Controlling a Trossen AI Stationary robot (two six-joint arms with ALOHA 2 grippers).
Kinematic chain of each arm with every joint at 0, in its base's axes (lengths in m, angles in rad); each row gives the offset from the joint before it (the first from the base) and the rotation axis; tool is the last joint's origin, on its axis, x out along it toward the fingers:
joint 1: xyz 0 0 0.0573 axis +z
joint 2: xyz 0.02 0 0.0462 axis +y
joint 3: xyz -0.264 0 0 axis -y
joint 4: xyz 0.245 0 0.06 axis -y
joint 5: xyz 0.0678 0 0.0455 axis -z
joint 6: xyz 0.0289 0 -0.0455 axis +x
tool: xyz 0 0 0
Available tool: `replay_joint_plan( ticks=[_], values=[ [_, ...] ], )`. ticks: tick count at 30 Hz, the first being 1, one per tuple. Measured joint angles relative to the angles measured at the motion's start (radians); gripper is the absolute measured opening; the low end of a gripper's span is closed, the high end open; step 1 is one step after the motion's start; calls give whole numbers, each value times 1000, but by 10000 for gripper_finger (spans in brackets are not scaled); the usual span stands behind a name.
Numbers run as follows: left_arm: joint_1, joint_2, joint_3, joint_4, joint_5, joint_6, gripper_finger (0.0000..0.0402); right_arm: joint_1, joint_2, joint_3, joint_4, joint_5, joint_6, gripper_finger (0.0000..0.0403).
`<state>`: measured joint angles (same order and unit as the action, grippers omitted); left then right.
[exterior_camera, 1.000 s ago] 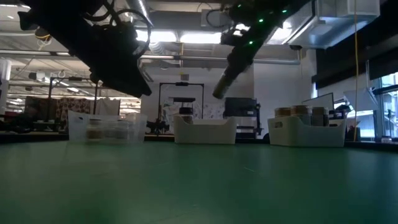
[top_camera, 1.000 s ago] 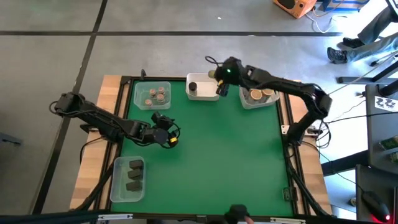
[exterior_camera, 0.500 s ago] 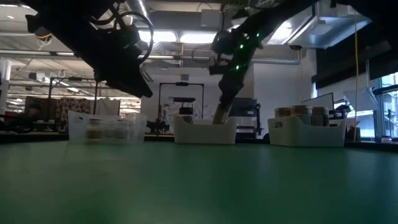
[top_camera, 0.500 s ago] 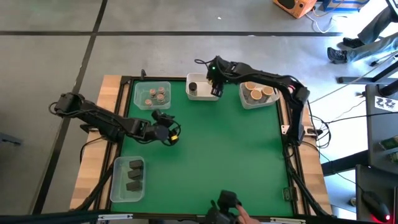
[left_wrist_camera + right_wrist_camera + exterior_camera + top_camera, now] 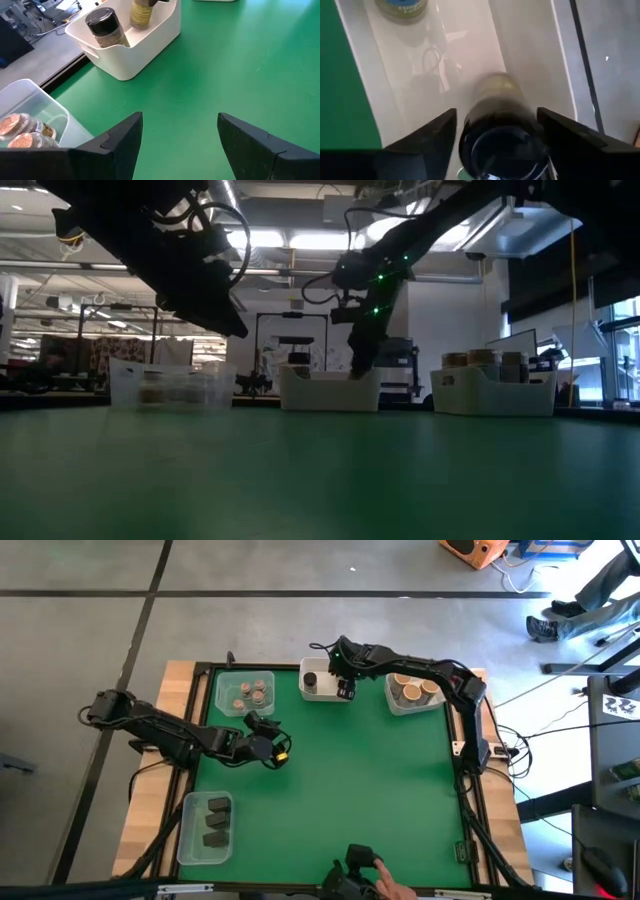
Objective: Sort spices by type
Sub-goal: Put the black seasoning bottle into the left white bin, then put the black seasoning can into the bottom transparent bin
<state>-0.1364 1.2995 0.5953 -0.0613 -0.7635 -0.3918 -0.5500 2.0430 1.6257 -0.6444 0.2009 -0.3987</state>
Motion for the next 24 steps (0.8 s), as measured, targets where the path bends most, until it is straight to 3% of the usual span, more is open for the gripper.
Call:
replay_joint_plan(
  ticks=[5,9,24],
  values=[
    [0,0,0,0,0,-1,241,0,-15,0,-4,70,-29,331],
    [0,0,0,-1,0,-1,241,10,-78,0,-43,57,-57,356],
    [-1,0,0,-1,0,-5,241,152,-368,0,-198,60,-44,367]
  ],
)
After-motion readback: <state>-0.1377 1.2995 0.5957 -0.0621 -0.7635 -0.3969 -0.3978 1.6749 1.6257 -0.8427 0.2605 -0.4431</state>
